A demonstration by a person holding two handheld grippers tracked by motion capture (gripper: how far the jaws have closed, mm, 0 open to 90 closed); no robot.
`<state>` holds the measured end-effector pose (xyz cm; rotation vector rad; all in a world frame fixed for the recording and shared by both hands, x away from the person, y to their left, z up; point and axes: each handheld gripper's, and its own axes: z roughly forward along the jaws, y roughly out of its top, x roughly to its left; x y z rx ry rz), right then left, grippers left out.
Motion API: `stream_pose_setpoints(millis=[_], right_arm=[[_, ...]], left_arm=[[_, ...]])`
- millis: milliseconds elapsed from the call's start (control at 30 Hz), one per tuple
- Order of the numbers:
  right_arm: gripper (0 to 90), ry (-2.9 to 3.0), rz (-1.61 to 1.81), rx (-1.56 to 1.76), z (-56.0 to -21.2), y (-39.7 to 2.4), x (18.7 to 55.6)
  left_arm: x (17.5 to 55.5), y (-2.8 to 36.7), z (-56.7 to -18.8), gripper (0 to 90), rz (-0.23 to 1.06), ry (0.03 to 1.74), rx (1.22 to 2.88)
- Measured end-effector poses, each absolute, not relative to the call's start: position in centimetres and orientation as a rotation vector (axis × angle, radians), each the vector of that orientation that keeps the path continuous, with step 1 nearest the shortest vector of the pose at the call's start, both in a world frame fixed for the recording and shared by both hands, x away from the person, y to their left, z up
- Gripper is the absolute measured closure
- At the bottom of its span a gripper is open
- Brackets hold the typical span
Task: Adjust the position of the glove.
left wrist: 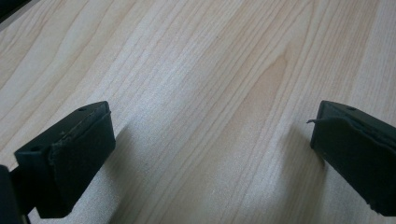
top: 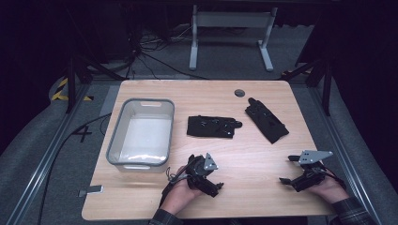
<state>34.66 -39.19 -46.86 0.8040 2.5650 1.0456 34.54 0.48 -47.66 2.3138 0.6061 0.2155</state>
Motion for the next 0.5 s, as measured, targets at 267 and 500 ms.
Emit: stream_pose_setpoints(millis=[267, 500], right_arm=[[13.4, 2.577, 1.036, 0.800, -46.5, -39.3, 34.9], [35.5, 2.552, 1.087, 0.826, -45.3, -39.3, 35.9]], left_arm=[[34.5, 0.5, -47.7, 0.0, 0.217, 0.605, 2.314], [34.6, 0.5, -47.6, 0.0, 0.217, 0.605, 2.316]])
